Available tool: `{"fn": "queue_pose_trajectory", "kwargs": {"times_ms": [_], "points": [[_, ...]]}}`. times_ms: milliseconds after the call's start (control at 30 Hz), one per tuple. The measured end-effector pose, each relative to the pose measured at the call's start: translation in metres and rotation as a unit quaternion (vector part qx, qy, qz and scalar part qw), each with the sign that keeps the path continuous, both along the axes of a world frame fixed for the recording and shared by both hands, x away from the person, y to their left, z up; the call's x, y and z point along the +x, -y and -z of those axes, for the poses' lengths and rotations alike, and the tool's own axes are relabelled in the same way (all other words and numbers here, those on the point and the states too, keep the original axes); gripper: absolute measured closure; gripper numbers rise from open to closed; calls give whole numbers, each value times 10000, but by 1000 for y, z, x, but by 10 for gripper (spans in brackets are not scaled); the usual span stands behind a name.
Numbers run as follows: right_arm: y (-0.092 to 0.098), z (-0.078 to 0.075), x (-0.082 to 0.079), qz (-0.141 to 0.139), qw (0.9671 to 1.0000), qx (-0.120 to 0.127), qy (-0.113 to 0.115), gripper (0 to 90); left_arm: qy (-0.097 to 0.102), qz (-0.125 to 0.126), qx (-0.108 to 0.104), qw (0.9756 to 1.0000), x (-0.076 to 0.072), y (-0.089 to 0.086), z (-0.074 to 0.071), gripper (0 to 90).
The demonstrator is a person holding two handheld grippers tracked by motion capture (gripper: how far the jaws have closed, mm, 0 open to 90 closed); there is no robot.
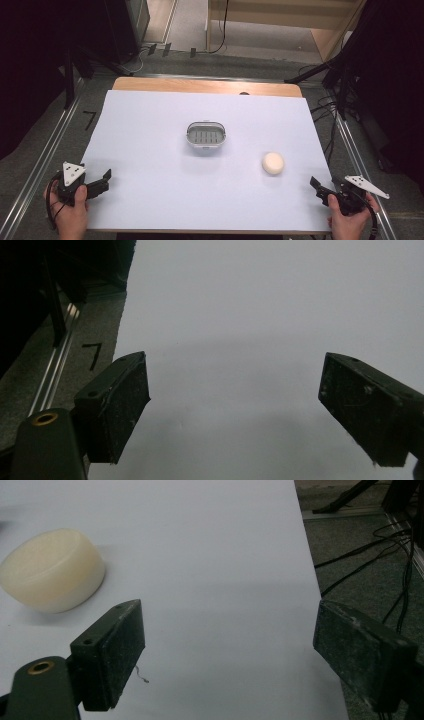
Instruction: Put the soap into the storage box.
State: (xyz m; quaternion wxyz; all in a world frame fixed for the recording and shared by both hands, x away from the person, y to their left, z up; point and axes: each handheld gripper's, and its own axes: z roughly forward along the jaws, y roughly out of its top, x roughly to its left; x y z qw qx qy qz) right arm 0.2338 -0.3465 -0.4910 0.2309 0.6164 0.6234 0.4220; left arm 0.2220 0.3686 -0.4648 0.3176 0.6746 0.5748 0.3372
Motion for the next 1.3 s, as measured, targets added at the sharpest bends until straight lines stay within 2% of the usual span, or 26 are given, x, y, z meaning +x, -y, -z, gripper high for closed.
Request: {"fn": "queue_pose_trajectory", "kwargs": {"times_ms": [200,300,400,467,533,667,767,833,867,900,933,967,1000,1100,1200,1300], "points": [[0,-1,1,-48,9999,8,-89,133,15,7,27,10000,0,0,0,136],[6,-4,1,60,9994,314,-124,136,4,-14,20,10000,0,0,0,136],[6,-5,2,59,9993,336,-148,137,-29,-10,44,10000,0,1,0,136],[5,-7,3,-64,9992,365,-146,136,-24,-14,46,10000,0,1,0,136],[-1,-10,4,-170,9991,321,-204,138,-16,-4,35,10000,0,0,0,136],[-17,-18,9,-269,9994,-37,-237,150,-2,-5,29,10000,0,0,0,136],[-22,-19,11,-423,9987,-69,-284,149,10,-2,13,10000,0,0,0,136],[-25,-19,12,-593,9974,-209,-366,154,9,-4,1,10000,0,0,0,136],[-27,-19,14,-799,9956,-264,-400,186,5,0,1,10000,0,0,0,136],[-27,-19,14,-799,9956,-264,-400,186,5,0,5,10000,0,0,0,136],[-29,-20,16,-981,9941,-225,-412,179,4,-4,12,10000,0,0,0,136],[-29,-20,16,-981,9941,-225,-412,179,4,-4,12,10000,0,0,0,136],[-31,-22,17,-1123,9926,-253,-396,174,-3,-5,15,10000,0,0,0,136],[-34,-23,19,-1208,9909,-342,-485,140,4,-12,18,10000,0,0,0,136],[-41,-24,18,-1328,9881,-338,-698,139,-4,-6,45,10000,0,1,0,136],[-49,-26,18,-1393,9856,-550,-787,137,-4,-8,67,10000,0,1,0,136]]}}
